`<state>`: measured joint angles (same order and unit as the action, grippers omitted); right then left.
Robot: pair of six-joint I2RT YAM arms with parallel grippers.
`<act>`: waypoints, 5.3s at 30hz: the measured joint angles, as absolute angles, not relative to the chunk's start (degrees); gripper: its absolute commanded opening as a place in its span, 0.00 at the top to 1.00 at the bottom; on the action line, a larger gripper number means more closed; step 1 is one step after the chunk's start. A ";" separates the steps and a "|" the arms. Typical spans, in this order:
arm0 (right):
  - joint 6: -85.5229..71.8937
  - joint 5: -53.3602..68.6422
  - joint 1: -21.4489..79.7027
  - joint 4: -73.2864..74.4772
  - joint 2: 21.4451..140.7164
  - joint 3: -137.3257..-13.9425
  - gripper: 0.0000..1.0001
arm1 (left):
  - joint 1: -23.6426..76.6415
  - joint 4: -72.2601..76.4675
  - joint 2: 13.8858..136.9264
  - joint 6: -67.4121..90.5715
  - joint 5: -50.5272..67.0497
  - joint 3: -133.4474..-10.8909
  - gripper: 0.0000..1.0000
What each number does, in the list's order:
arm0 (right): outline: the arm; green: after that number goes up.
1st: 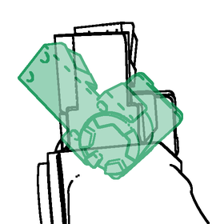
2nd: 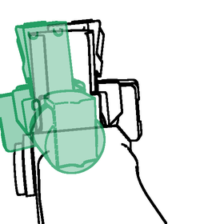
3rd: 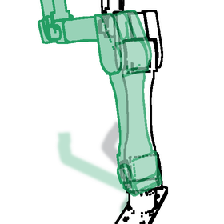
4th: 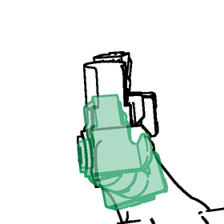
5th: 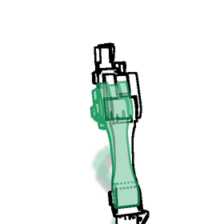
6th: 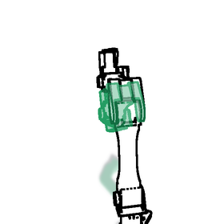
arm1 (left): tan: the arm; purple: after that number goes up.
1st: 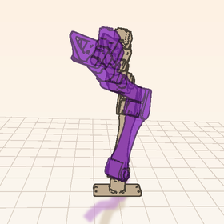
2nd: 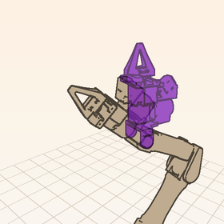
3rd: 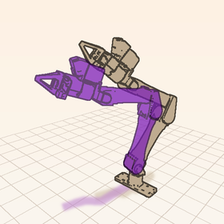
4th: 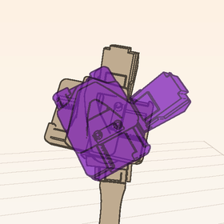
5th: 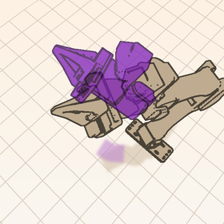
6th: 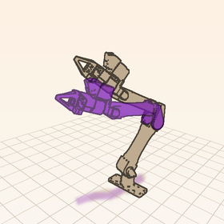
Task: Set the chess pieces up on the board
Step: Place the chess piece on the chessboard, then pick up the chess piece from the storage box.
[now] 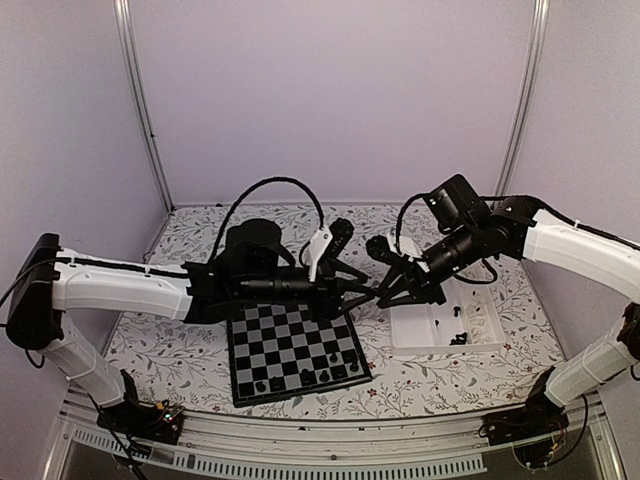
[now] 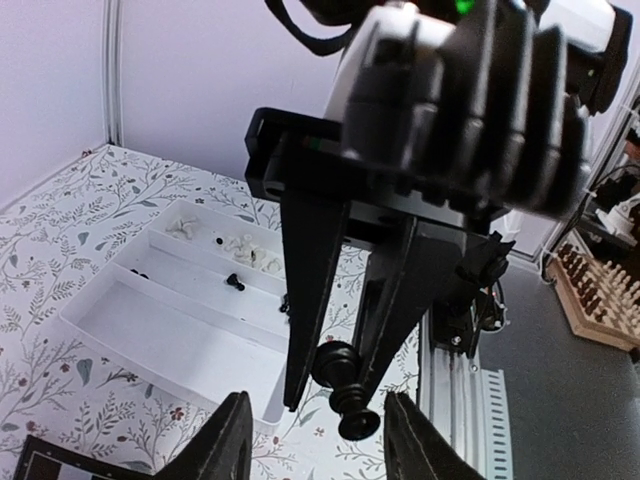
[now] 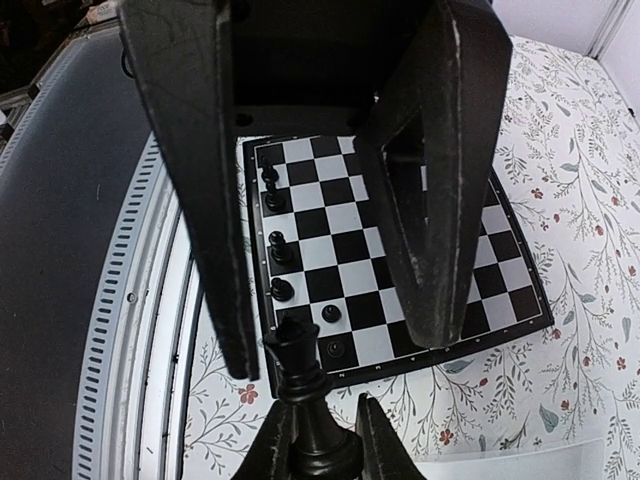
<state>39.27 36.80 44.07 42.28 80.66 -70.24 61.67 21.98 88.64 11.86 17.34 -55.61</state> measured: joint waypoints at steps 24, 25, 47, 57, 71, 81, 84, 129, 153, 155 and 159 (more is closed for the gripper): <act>39.05 34.44 42.11 40.69 79.83 -68.71 0.33 | 61.36 12.01 88.88 9.61 18.04 -59.64 0.92; 39.27 34.04 40.69 40.23 79.07 -67.42 0.31 | 61.32 8.84 88.03 8.95 17.08 -60.45 0.92; 27.86 32.88 12.40 23.16 80.58 -59.79 0.08 | 62.24 -43.75 79.05 10.81 8.49 -66.37 0.92; 29.76 31.81 12.32 21.52 77.01 -54.33 0.11 | 64.73 -46.57 86.70 11.05 6.76 -64.31 0.90; 30.96 32.08 12.32 20.84 76.99 -54.30 0.12 | 65.65 -43.94 92.31 10.90 7.05 -62.94 0.88; 31.18 32.27 12.32 20.88 77.71 -54.30 0.12 | 65.65 -42.61 95.07 10.11 7.03 -62.94 0.85; 31.31 32.32 12.32 20.88 78.00 -54.28 0.12 | 65.65 -42.44 95.48 10.09 6.98 -62.94 0.84; 61.76 23.09 12.88 42.92 88.20 -56.99 0.54 | 59.29 -35.24 105.47 4.58 4.91 -94.78 0.50; 73.01 20.99 19.09 39.09 98.08 -54.76 0.75 | 57.08 -34.74 107.53 4.71 8.82 -96.86 0.51; 73.03 20.91 19.38 38.96 98.54 -54.74 0.82 | 57.08 -34.52 107.83 4.78 9.23 -96.86 0.51; 72.75 21.02 19.62 39.35 98.76 -54.74 0.89 | 57.08 -34.24 108.29 5.04 10.07 -96.86 0.51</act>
<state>72.75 21.02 19.62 39.35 98.76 -54.74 57.08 -34.24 108.29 5.04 10.07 -96.86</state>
